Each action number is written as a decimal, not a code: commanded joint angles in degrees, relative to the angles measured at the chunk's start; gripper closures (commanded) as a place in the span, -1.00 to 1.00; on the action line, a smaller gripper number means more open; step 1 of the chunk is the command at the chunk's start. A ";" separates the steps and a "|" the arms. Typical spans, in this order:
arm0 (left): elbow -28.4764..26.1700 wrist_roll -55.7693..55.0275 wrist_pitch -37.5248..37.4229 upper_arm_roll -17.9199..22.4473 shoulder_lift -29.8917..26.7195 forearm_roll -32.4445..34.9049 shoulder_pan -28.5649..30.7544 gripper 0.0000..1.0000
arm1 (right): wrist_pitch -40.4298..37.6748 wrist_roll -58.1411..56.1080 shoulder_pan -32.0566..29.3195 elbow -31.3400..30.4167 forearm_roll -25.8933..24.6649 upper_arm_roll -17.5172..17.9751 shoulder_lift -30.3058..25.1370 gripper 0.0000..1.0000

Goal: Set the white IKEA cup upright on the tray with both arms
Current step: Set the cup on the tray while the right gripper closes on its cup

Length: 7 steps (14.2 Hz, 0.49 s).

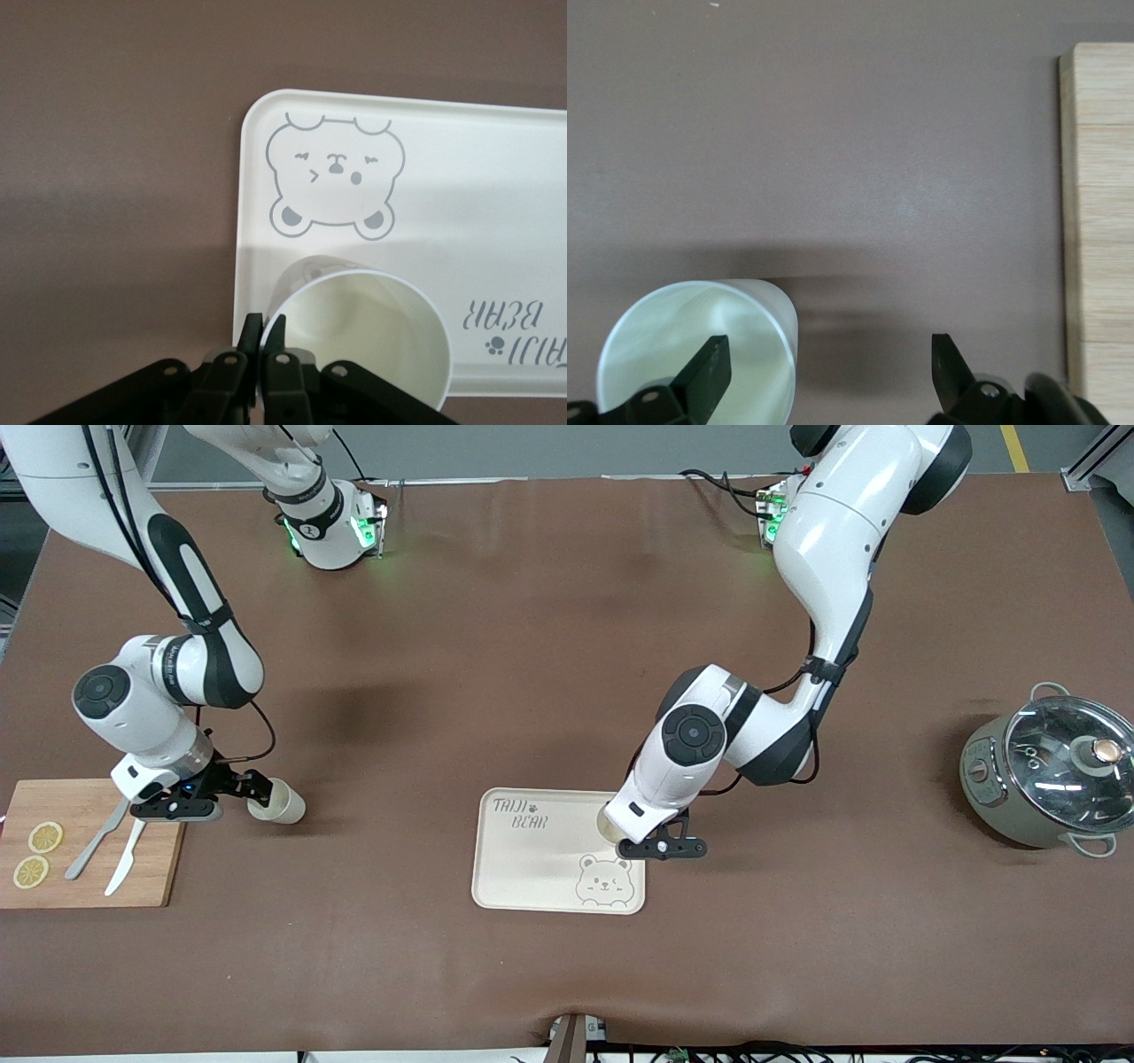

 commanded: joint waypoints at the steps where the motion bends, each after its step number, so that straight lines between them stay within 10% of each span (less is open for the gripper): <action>1: 1.70 -1.43 1.56 0.18 1.54 0.26 -0.56 1.00 | 1.78 1.26 -0.54 -0.60 -1.08 0.38 0.51 -1.00; 7: 1.26 -1.35 3.32 0.26 2.32 -1.94 -0.65 1.00 | 2.39 1.26 -0.54 -0.60 -1.08 0.47 1.21 -1.00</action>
